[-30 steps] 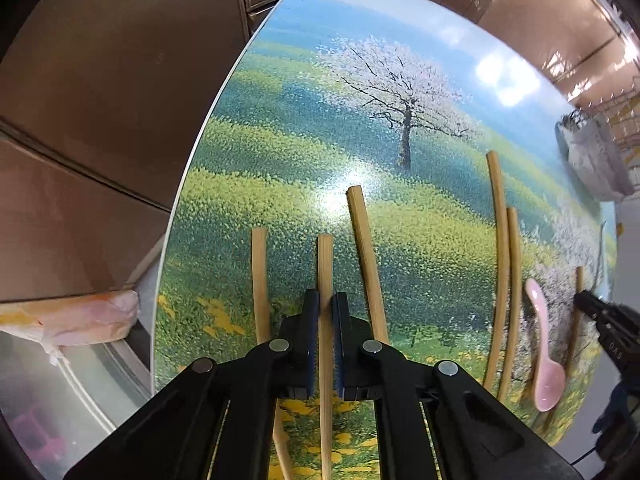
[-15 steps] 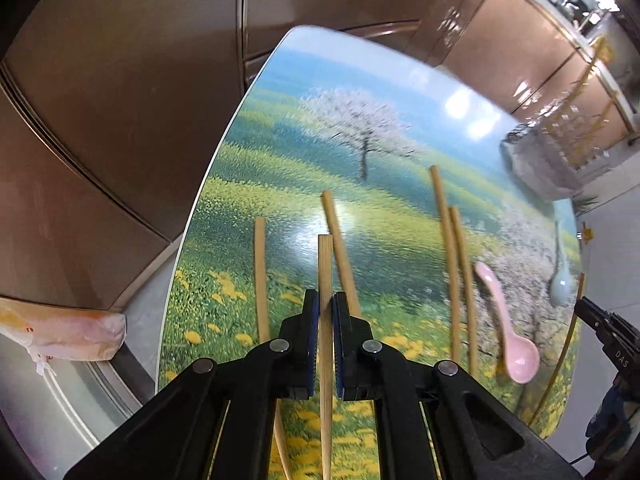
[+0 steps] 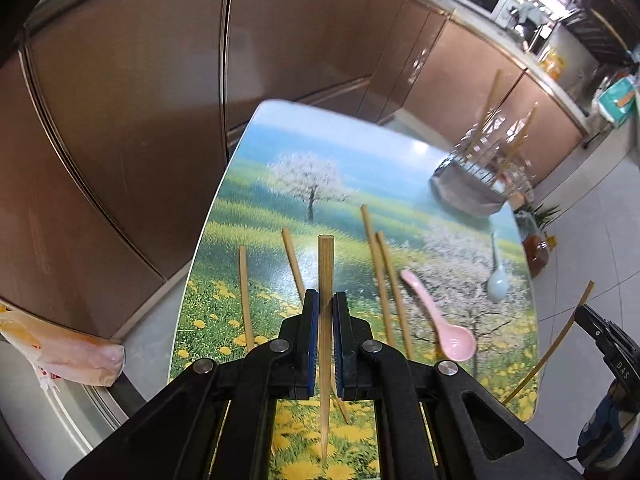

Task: Organize utensils
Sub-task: 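Grasp a chopstick with the left tool while the right tool grasps another, then lower both chopsticks into the wire holder and open both tools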

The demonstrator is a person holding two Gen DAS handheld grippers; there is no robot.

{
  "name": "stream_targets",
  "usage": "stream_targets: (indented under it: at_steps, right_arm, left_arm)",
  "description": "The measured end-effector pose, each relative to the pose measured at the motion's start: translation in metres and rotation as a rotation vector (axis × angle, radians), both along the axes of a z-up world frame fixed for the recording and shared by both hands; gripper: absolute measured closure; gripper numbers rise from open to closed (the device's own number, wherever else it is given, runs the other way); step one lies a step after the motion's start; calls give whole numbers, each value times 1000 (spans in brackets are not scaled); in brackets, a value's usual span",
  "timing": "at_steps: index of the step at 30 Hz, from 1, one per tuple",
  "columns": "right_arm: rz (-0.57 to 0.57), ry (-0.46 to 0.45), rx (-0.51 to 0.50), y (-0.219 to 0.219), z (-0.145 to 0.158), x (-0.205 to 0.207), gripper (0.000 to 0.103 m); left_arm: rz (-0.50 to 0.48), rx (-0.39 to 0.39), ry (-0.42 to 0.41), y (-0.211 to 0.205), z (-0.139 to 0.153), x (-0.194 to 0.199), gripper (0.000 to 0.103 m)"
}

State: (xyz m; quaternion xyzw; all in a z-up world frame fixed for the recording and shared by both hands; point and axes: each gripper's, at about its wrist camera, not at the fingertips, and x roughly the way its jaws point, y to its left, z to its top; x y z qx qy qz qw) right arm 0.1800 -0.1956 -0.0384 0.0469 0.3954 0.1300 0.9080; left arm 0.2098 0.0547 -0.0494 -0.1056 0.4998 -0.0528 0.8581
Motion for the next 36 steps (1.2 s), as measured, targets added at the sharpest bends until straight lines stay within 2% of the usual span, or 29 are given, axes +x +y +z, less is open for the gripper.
stream_targets:
  at_steps: [7, 12, 17, 23, 26, 30, 33, 36]
  right_arm:
    - [-14, -112, 7, 2, 44, -21, 97]
    - [-25, -209, 19, -1, 90, -13, 97]
    - [-39, -330, 37, -11, 145, 19, 97]
    - [-80, -439, 34, -28, 188, 81, 97]
    - [-105, -472, 36, -38, 197, 115, 97]
    - [-144, -494, 11, -53, 190, 155, 97]
    - [-160, -500, -4, -61, 170, 183, 97]
    - [-177, -505, 3, -70, 145, 207, 97]
  left_arm:
    - [-24, -9, -103, -13, 45, -12, 97]
    - [-62, -40, -209, -35, 96, 3, 97]
    - [-121, -86, -330, -72, 147, 37, 97]
    - [-199, -137, -442, -124, 188, 99, 97]
    - [-214, -116, -500, -153, 195, 131, 97]
    - [-200, -56, -570, -181, 188, 167, 97]
    - [-182, -13, -603, -200, 168, 193, 97]
    - [-175, -13, -607, -213, 142, 216, 97]
